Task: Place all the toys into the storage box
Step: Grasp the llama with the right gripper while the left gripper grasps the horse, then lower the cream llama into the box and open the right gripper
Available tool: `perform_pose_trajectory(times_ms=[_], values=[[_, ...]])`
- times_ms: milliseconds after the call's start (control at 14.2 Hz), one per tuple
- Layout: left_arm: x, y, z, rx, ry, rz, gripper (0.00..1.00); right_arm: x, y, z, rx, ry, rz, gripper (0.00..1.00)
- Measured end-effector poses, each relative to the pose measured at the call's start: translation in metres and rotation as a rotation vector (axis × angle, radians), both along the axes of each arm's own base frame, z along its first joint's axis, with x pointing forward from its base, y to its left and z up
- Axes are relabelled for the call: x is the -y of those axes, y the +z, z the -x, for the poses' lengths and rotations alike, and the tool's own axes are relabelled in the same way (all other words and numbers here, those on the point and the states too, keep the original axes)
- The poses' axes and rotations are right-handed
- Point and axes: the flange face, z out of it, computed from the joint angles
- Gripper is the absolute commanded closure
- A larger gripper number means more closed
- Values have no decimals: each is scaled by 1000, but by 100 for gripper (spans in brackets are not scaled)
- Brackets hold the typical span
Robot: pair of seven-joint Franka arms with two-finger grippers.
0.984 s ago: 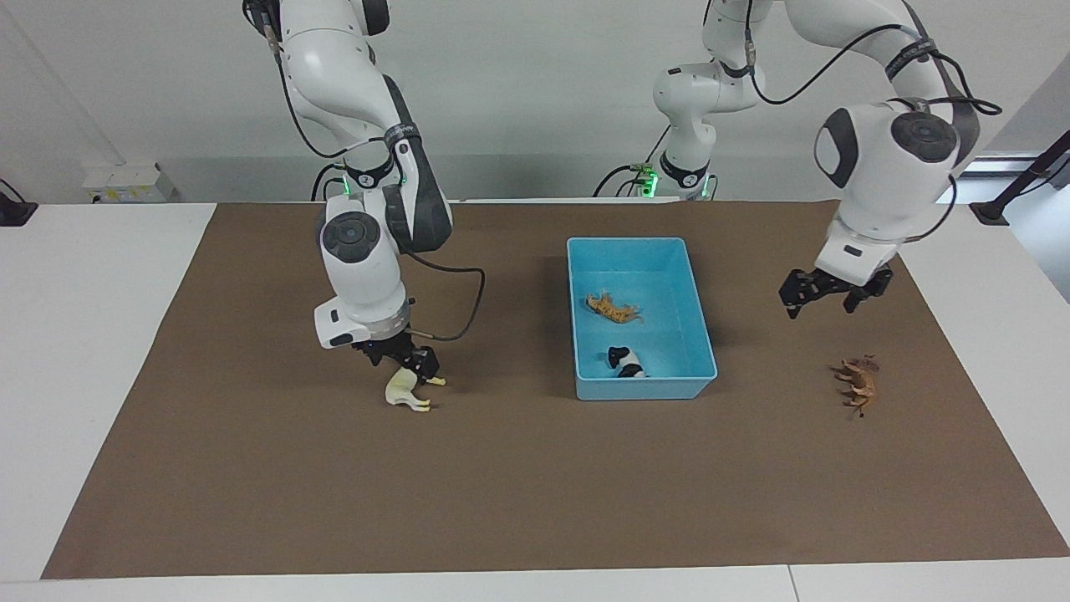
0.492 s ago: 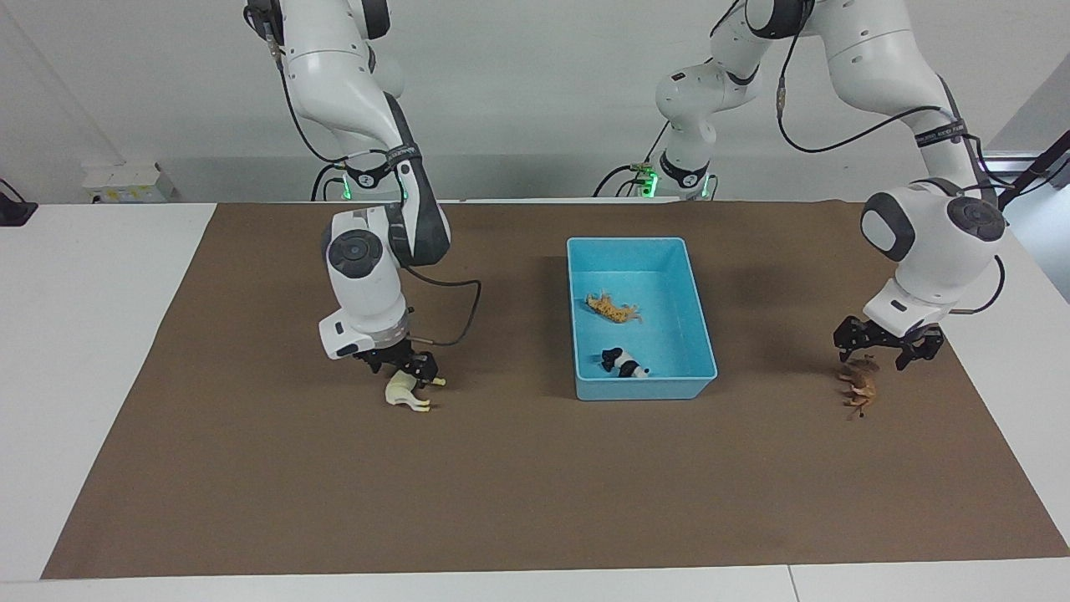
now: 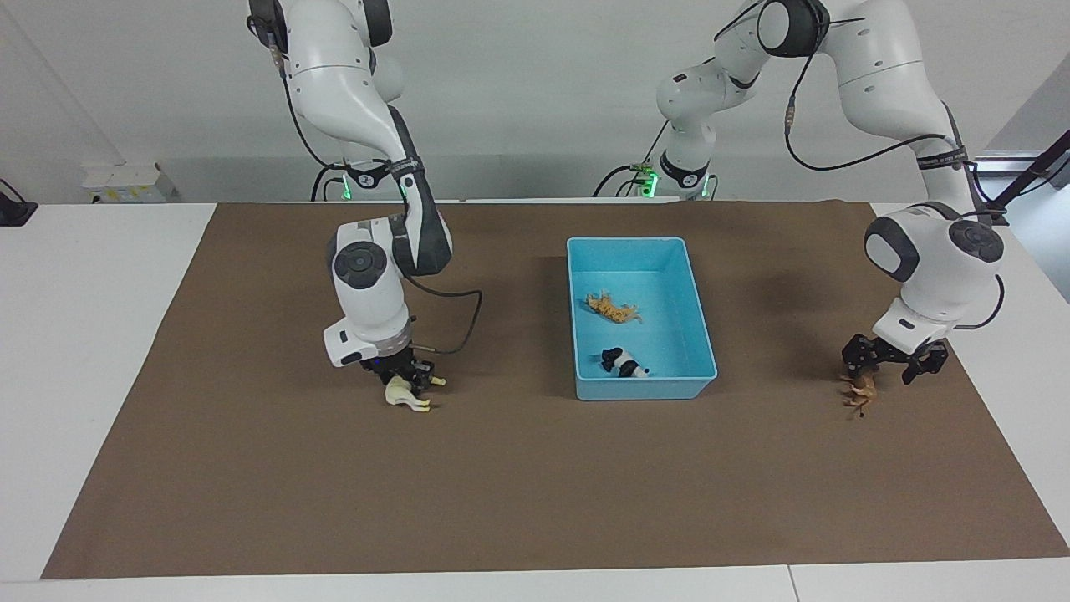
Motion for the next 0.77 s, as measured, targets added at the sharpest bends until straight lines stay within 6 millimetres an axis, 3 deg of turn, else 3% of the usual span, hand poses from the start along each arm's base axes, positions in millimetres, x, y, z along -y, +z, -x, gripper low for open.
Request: perform_pose_trajectory(times_ms=[211,351,422,492,562,703,773], values=[[5,-6,1,-6,10,7,0,-11,13,-3,-19,14,2,100],[7,-10,3,-1,12,9,0,-30,55,-13,-52,35,6,100],[7,-15,6,6,13,9,13,-44,88,-18,-61,50,6,100],[7,-19,8,16,16,9,60,-63,124,-19,-61,58,4,100],[8,-24,11,22,19,11,99,-89,160,-16,-46,56,-3,100],[8,-25,12,26,54,17,100,-161,219,2,28,55,-40,100],[5,-22,13,31,85,19,100,-201,234,16,65,68,-66,100]])
